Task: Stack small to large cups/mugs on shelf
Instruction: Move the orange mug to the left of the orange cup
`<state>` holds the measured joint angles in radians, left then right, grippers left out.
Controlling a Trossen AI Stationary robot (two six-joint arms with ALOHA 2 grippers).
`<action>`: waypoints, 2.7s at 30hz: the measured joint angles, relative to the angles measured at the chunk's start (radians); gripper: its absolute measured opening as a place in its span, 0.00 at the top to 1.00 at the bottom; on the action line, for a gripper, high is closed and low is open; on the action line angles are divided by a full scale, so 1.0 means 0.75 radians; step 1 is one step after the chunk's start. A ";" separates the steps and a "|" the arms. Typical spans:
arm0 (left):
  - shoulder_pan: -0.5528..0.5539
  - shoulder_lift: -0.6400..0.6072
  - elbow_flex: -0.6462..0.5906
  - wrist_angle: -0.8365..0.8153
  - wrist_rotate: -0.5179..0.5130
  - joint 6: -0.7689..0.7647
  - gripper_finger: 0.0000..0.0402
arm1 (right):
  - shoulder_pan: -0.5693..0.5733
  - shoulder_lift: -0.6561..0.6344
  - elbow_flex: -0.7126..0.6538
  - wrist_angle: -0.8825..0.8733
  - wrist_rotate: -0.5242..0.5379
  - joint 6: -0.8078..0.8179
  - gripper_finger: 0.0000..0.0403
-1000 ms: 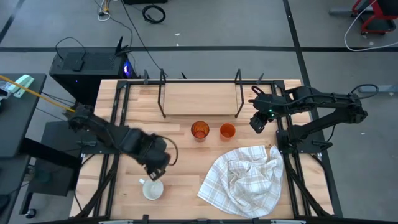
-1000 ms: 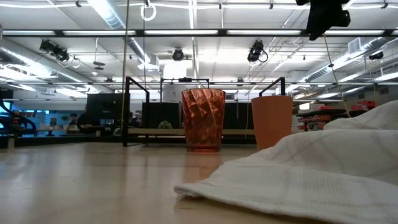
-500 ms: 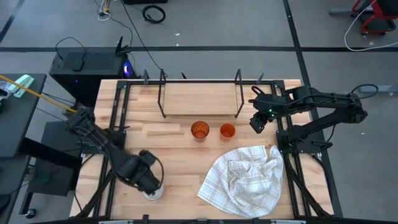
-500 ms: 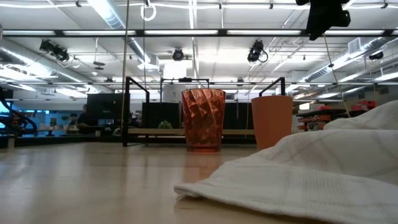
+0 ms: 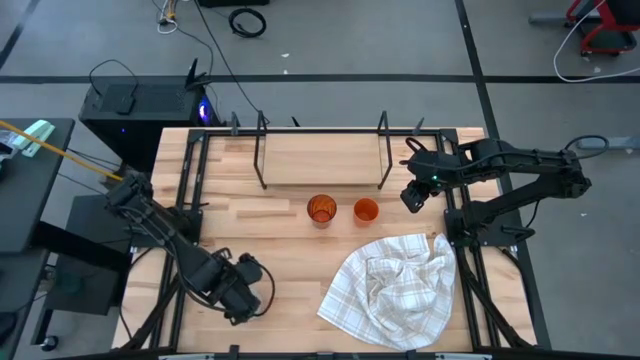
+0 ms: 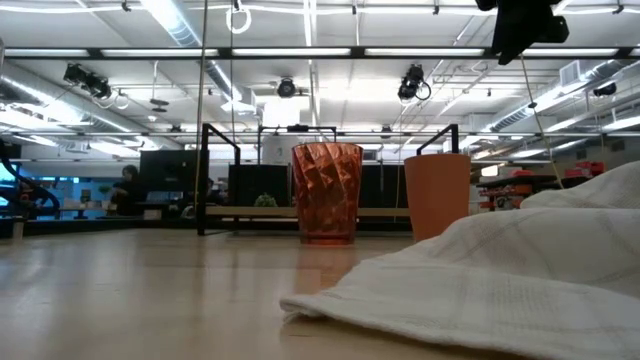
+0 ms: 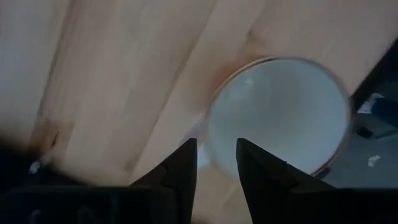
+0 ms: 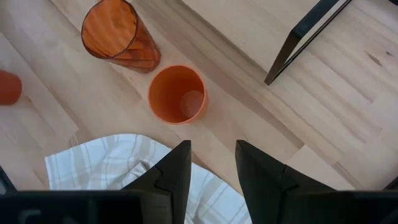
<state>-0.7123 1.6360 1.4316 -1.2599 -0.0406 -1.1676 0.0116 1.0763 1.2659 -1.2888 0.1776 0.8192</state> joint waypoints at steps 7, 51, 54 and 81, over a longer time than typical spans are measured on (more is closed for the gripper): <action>0.007 0.000 -0.068 0.048 0.000 0.010 0.73 | 0.000 0.000 0.000 0.001 0.000 -0.010 0.67; 0.155 -0.002 -0.129 0.205 0.043 0.115 0.95 | 0.000 0.000 0.000 0.001 0.001 -0.019 0.67; 0.189 -0.002 -0.038 0.137 0.045 0.172 0.95 | 0.000 0.000 0.000 0.001 0.001 -0.019 0.67; 0.991 -0.036 0.282 -0.421 -0.090 0.211 0.95 | 0.000 0.001 0.000 -0.001 -0.021 0.102 0.67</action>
<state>0.0311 1.6092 1.6428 -1.5759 -0.1079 -1.0098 0.0116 1.0767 1.2660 -1.2895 0.1621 0.8955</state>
